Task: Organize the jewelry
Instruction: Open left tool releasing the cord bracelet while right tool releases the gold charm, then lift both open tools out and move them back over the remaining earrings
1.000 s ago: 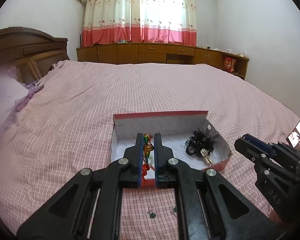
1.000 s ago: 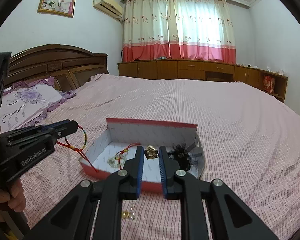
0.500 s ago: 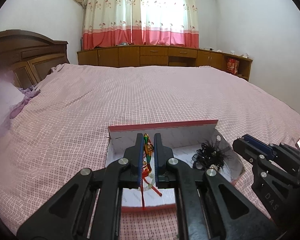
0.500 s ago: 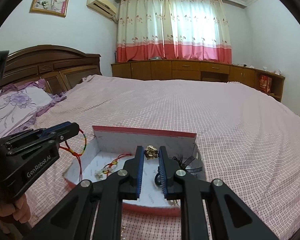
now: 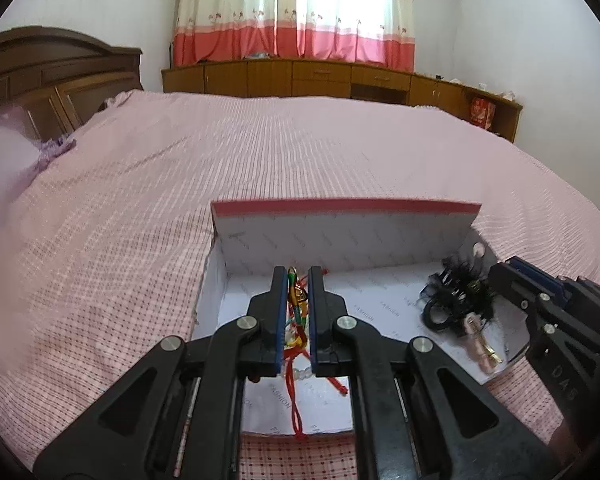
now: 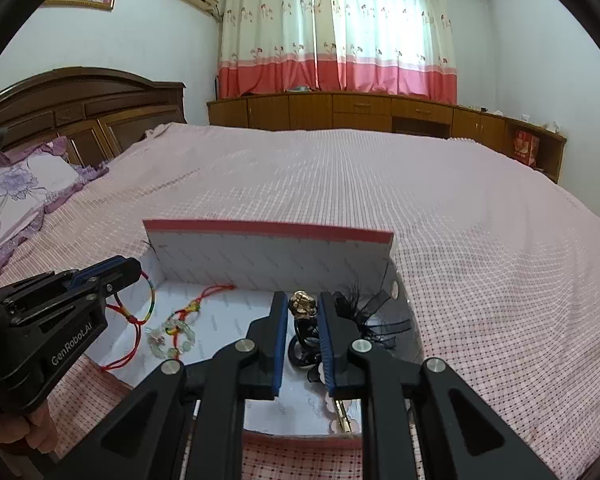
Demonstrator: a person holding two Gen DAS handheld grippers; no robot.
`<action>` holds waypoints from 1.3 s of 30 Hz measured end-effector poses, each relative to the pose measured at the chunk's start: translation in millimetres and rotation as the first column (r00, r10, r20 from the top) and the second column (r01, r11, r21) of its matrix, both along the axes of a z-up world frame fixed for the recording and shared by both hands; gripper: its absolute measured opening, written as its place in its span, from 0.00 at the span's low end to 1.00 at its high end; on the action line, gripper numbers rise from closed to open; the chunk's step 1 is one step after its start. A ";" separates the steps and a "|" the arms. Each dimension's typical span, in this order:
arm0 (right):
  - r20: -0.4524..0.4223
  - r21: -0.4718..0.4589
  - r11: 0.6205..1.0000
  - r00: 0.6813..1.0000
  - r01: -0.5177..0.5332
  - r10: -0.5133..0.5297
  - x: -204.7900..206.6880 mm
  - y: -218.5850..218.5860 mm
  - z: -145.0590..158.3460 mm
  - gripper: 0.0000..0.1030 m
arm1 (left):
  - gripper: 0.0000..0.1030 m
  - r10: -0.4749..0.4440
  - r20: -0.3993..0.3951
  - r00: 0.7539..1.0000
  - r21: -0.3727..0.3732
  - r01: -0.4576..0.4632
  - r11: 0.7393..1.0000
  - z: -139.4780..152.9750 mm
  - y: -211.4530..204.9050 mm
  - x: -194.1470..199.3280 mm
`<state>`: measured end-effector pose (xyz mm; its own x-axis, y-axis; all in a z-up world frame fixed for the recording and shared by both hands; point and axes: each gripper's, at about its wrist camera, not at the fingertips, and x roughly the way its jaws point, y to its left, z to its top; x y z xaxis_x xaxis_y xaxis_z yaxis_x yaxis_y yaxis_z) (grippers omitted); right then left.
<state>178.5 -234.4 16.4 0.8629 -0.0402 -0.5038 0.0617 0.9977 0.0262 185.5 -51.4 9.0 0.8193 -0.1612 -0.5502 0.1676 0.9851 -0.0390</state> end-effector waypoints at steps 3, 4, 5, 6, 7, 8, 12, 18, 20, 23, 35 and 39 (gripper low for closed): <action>-0.021 -0.004 1.000 1.000 0.002 -0.002 5.2 -0.4 -8.1 0.16 | 0.01 0.007 -0.024 1.000 0.005 -0.007 1.000 -8.2 0.6 4.1; -0.026 -0.005 1.000 1.000 0.003 -0.003 6.4 -0.8 -10.2 0.16 | 0.01 0.008 -0.031 0.999 0.007 -0.008 1.000 -10.7 0.5 5.5; -0.033 -0.006 1.000 0.999 0.004 -0.004 7.8 -0.7 -13.1 0.16 | 0.01 0.008 -0.035 0.999 0.008 -0.008 1.000 -12.0 0.3 6.4; -0.039 -0.006 1.000 0.999 0.005 -0.005 8.6 -0.7 -15.4 0.16 | 0.01 0.009 -0.041 0.999 0.011 -0.009 1.000 -14.1 0.2 7.1; -0.046 -0.005 1.000 0.999 0.006 -0.006 10.0 -1.1 -18.0 0.16 | 0.01 0.009 -0.044 0.999 0.012 -0.009 1.000 -15.0 0.2 7.9; -0.051 -0.005 1.000 0.999 0.009 -0.009 10.6 -2.4 -19.8 0.16 | 0.01 0.011 -0.048 0.999 0.013 -0.011 1.000 -16.3 0.2 8.5; -0.066 0.003 1.000 0.998 0.016 -0.016 14.4 -5.4 -25.5 0.17 | 0.02 0.009 -0.066 0.998 0.008 -0.008 1.000 -19.6 -1.0 11.1; -0.072 0.012 1.000 0.997 0.025 -0.024 15.6 -7.5 -26.3 0.36 | 0.24 0.002 -0.074 0.997 0.014 -0.001 1.000 -17.0 -3.8 9.4; -0.067 0.018 1.000 0.998 0.022 -0.021 14.9 -7.7 -25.2 0.38 | 0.27 0.001 -0.074 0.997 0.011 0.000 1.000 -15.9 -5.2 9.4; -0.067 0.016 1.000 0.998 0.019 -0.018 14.1 -7.5 -23.6 0.38 | 0.28 -0.002 -0.077 0.997 0.008 0.002 1.000 -13.6 -5.7 7.6; -0.035 0.027 1.000 0.999 0.006 -0.005 0.0 -2.3 -7.6 0.38 | 0.28 0.005 -0.062 0.998 -0.009 -0.005 1.000 5.2 2.4 -13.0; -0.025 0.025 1.000 1.000 0.006 -0.005 -8.8 0.7 -0.8 0.38 | 0.28 0.026 -0.046 0.999 -0.011 -0.026 1.000 12.8 8.9 -20.5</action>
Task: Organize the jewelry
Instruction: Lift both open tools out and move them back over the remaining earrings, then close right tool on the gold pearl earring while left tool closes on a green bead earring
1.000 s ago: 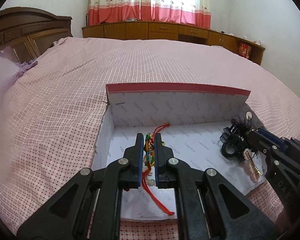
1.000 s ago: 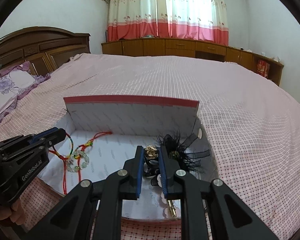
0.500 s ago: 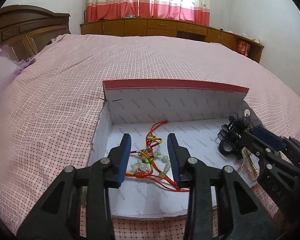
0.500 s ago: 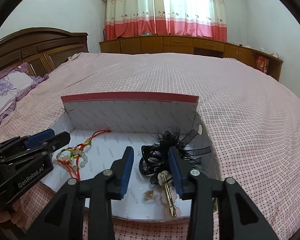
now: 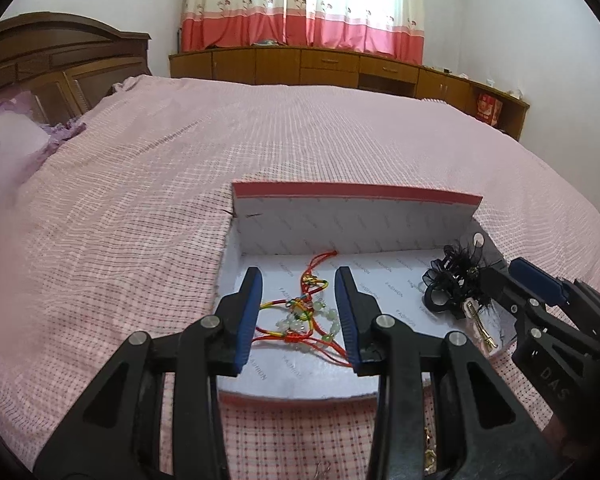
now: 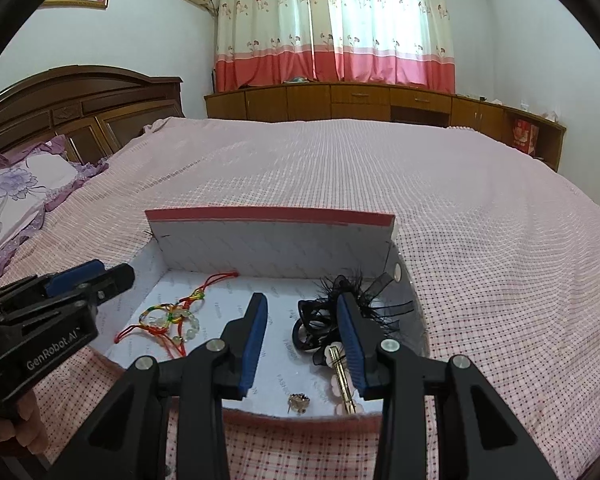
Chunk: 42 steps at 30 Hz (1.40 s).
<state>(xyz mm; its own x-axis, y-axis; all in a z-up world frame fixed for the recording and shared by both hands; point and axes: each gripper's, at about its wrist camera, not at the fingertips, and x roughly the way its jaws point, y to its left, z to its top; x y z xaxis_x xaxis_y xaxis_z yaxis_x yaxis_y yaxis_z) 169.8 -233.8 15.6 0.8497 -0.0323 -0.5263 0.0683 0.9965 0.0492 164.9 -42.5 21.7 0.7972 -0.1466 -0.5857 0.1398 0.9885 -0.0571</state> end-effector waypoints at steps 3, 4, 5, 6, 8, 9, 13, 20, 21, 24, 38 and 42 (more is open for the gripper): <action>0.005 0.006 1.000 1.000 -0.003 0.003 -7.5 2.0 3.7 0.38 | 0.28 0.003 0.004 1.000 -0.005 -0.003 1.000 5.8 4.0 -7.9; 0.003 0.012 1.000 1.000 -0.005 0.005 -10.5 2.1 4.8 0.38 | 0.28 0.006 0.003 1.000 -0.003 -0.006 1.000 7.7 5.1 -10.7; -0.001 0.015 1.000 1.000 -0.004 0.004 -12.3 2.4 5.4 0.38 | 0.28 0.006 0.001 1.000 -0.001 -0.006 1.000 9.7 6.5 -13.9; -0.005 0.017 1.000 1.000 -0.004 0.004 -14.5 2.7 5.9 0.38 | 0.28 0.007 0.002 1.000 -0.002 -0.007 1.000 11.2 7.6 -16.3; -0.008 0.020 1.000 1.000 -0.005 0.005 -20.8 3.1 6.5 0.38 | 0.28 0.008 0.002 1.000 -0.002 -0.008 1.000 15.1 10.9 -22.1; -0.009 0.020 1.000 1.000 -0.005 0.005 -24.4 3.6 6.2 0.38 | 0.28 0.007 0.002 1.000 -0.002 -0.007 1.000 17.2 12.7 -26.3; -0.018 0.029 0.999 1.000 -0.014 0.014 -37.4 4.5 6.9 0.38 | 0.28 0.002 -0.023 1.000 -0.004 -0.002 1.000 19.0 16.7 -39.0; -0.027 0.043 0.999 0.999 -0.025 0.026 -60.9 5.3 8.8 0.38 | 0.28 -0.014 -0.053 0.999 0.013 0.015 1.000 17.1 17.8 -61.0; -0.028 0.044 0.999 0.999 -0.026 0.027 -65.2 5.7 8.8 0.38 | 0.28 -0.015 -0.055 0.998 0.015 0.016 1.000 17.1 17.8 -63.6; -0.034 0.051 0.998 0.999 -0.030 0.031 -75.5 7.5 7.8 0.38 | 0.28 -0.023 -0.068 0.997 0.020 0.024 1.000 15.2 16.6 -72.0; -0.105 0.077 0.996 0.993 -0.045 0.053 -119.8 13.2 -12.7 0.38 | 0.28 -0.037 -0.162 0.986 0.018 0.040 0.999 -10.6 17.5 -98.1; -0.127 0.090 0.995 0.990 -0.046 0.057 -130.0 14.5 -20.2 0.38 | 0.28 -0.046 -0.182 0.982 0.023 0.051 0.998 -17.8 17.3 -104.2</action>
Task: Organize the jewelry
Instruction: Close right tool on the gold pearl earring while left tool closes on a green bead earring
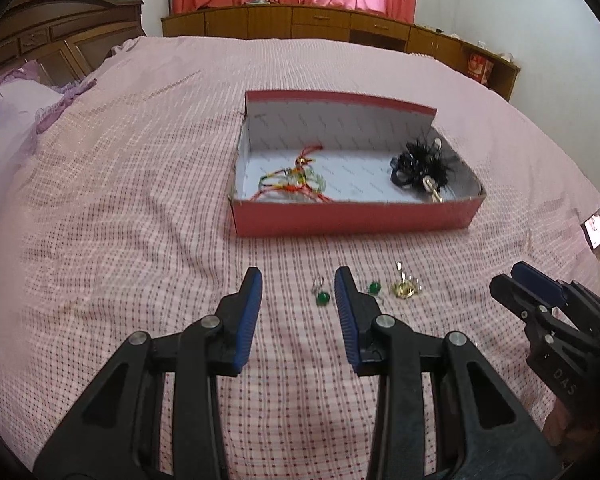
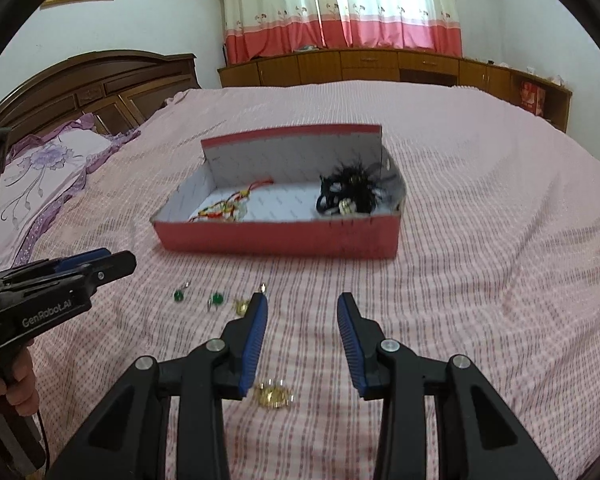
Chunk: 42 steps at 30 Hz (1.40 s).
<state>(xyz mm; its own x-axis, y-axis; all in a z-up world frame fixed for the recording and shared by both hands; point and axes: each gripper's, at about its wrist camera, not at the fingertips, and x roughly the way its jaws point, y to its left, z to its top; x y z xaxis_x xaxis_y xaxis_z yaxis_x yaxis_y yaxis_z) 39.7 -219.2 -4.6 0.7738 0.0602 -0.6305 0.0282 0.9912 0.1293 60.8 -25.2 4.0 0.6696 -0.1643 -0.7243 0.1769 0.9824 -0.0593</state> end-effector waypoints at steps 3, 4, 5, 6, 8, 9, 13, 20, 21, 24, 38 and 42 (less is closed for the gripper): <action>-0.017 0.007 1.000 1.000 -0.002 0.002 -5.4 1.8 -4.9 0.38 | 0.28 -0.008 -0.012 1.000 0.005 0.008 1.000 -4.3 -2.2 -1.0; -0.024 0.011 1.000 1.000 -0.004 0.004 -7.5 2.7 -7.1 0.38 | 0.28 -0.009 -0.018 1.000 0.007 0.009 1.000 -6.1 -2.8 -1.0; -0.029 0.014 1.000 1.000 -0.005 0.005 -9.4 3.9 -9.2 0.38 | 0.28 -0.009 -0.023 1.000 0.007 0.009 1.000 -7.4 -3.1 -0.7; -0.033 0.015 1.000 0.999 -0.007 0.007 -9.7 4.8 -10.6 0.38 | 0.28 -0.008 -0.028 1.000 0.006 0.008 1.000 -8.7 -3.3 -0.6; -0.041 0.016 1.000 0.999 -0.013 0.014 -11.9 7.6 -14.3 0.38 | 0.28 -0.007 -0.037 0.999 0.006 0.008 1.000 -10.8 -3.0 -1.6; -0.045 0.017 1.000 0.999 -0.015 0.016 -12.8 9.0 -16.2 0.38 | 0.28 -0.008 -0.040 0.999 0.007 0.008 1.000 -11.7 -2.9 -1.9; -0.063 0.030 0.999 0.998 -0.022 0.024 -14.2 12.0 -24.1 0.38 | 0.28 -0.007 -0.052 0.999 0.015 0.008 1.000 -16.7 -2.4 -2.9; -0.098 0.036 0.999 0.995 -0.032 0.036 -12.5 15.4 -39.0 0.38 | 0.28 -0.004 -0.058 0.998 0.022 0.006 1.000 -22.5 -1.1 -1.6; -0.103 0.036 0.999 0.994 -0.034 0.037 -12.1 16.1 -41.1 0.38 | 0.28 -0.005 -0.058 0.998 0.022 0.006 1.000 -22.8 -1.0 -1.5; -0.117 0.028 0.999 0.992 -0.037 0.040 -11.4 18.0 -49.1 0.38 | 0.28 -0.005 -0.058 0.998 0.023 0.006 1.000 -24.7 -0.4 -1.5; -0.090 0.014 0.999 0.995 -0.031 0.032 -13.8 14.6 -53.8 0.21 | 0.28 -0.011 -0.061 0.998 0.016 0.012 1.000 -31.8 -3.8 4.5; -0.068 0.025 1.000 0.997 -0.018 0.020 -15.4 9.4 -47.2 0.20 | 0.28 -0.023 -0.061 0.998 0.009 0.023 1.000 -36.1 -11.6 11.3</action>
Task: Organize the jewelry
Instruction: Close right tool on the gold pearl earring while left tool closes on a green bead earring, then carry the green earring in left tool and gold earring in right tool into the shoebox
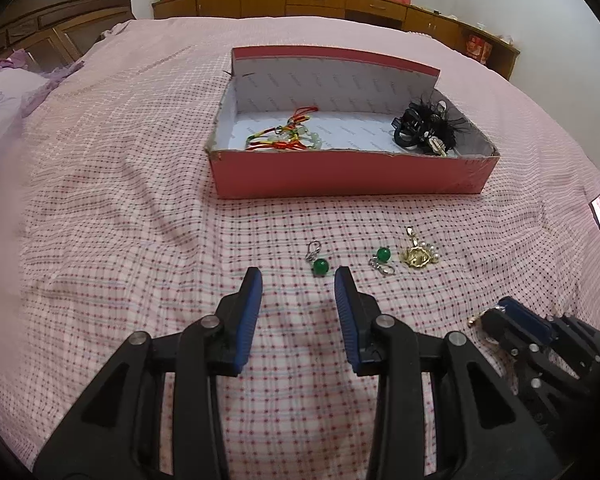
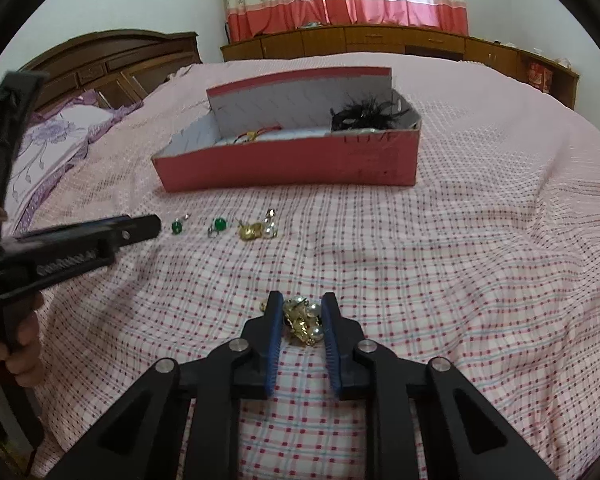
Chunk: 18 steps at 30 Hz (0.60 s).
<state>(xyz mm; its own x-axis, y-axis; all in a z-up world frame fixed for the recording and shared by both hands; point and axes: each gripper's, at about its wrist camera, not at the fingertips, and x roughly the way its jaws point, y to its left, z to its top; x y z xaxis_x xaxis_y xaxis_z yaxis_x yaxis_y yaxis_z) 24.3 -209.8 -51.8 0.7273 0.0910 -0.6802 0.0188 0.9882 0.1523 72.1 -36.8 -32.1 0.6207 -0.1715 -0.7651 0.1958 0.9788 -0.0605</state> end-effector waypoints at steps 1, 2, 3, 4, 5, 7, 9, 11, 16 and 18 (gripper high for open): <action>0.003 0.001 1.000 1.000 0.003 -0.003 0.3 -0.7 1.4 0.20 | 0.28 -0.001 0.000 1.000 -0.001 0.001 1.000 -0.8 -1.4 0.6; 0.007 0.002 1.000 1.000 0.007 -0.007 0.4 -2.3 3.0 0.20 | 0.28 -0.003 -0.001 1.000 -0.002 0.003 1.000 -2.8 -2.8 2.8; 0.011 0.004 1.000 1.000 0.010 -0.010 0.7 -3.5 4.5 0.20 | 0.28 -0.005 -0.002 1.000 -0.002 0.005 1.000 -4.0 -4.3 4.0; 0.014 0.007 1.000 1.000 0.013 -0.014 0.7 -4.9 5.9 0.20 | 0.28 -0.007 -0.003 1.000 -0.002 0.007 1.000 -5.5 -5.6 5.3; 0.019 0.007 1.000 1.000 0.018 -0.018 0.8 -6.7 7.7 0.20 | 0.28 -0.009 -0.007 1.000 -0.002 0.009 1.000 -7.5 -6.9 7.4; 0.025 0.007 1.000 0.999 0.021 -0.021 0.3 -8.4 9.8 0.20 | 0.28 -0.009 -0.014 1.000 -0.004 0.009 1.000 -10.4 -8.5 10.1; 0.030 0.007 1.000 0.999 0.024 -0.025 0.8 -10.6 11.7 0.16 | 0.27 -0.006 -0.020 1.000 -0.003 0.006 1.000 -13.5 -9.7 12.9; 0.031 0.006 1.000 0.999 0.028 -0.028 1.4 -12.5 12.8 0.15 | 0.25 -0.001 -0.025 1.000 0.003 0.001 1.000 -16.4 -10.8 15.1; 0.034 0.005 0.999 0.999 0.033 -0.033 2.2 -15.2 12.7 0.15 | 0.01 0.008 -0.027 1.000 0.013 -0.008 1.000 -21.5 -12.9 20.7; 0.036 0.007 0.999 0.999 0.033 -0.033 2.5 -15.6 12.6 0.15 | 0.01 0.008 -0.026 1.000 0.009 -0.008 1.000 -22.4 -12.4 21.5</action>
